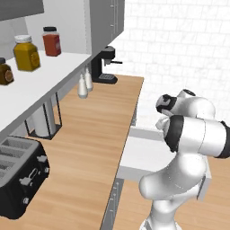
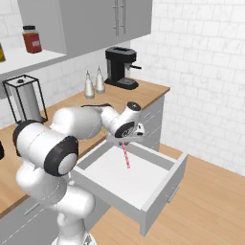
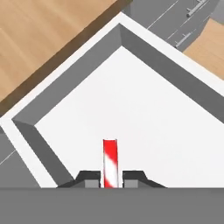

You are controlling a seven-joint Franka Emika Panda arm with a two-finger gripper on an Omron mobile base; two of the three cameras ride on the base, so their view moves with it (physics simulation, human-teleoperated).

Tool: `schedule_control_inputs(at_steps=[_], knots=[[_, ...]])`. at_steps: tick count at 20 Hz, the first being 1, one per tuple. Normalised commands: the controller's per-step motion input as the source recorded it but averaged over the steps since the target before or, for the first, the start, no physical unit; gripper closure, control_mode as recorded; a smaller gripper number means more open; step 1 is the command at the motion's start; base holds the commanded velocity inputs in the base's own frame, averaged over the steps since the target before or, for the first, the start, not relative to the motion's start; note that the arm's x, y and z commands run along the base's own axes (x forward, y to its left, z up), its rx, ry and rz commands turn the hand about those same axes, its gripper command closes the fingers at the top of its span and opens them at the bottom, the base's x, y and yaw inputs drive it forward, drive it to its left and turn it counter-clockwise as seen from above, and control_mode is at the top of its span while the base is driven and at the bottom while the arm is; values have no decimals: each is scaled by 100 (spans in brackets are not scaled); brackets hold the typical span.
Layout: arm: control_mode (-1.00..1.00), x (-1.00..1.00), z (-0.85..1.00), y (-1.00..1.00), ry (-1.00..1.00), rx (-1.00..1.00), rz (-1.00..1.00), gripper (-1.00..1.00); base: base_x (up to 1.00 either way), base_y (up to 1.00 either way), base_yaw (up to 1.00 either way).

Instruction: Take a straw from the drawer in front and place it inside the glass cup on the dining counter.

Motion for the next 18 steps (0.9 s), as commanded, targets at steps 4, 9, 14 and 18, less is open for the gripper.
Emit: schedule_control_inputs(at_steps=[4, 9, 14, 18], knots=[[-100, -49, 100, 0, 0, 0, -8, 100, 0, 0, 0], [-100, -65, 100, 12, 0, -1, -16, 100, 0, 0, 0], [-100, -57, 100, 21, 0, -3, -20, 100, 0, 0, 0], [-100, -71, 100, 43, -2, -6, -16, 100, 0, 0, 0]])
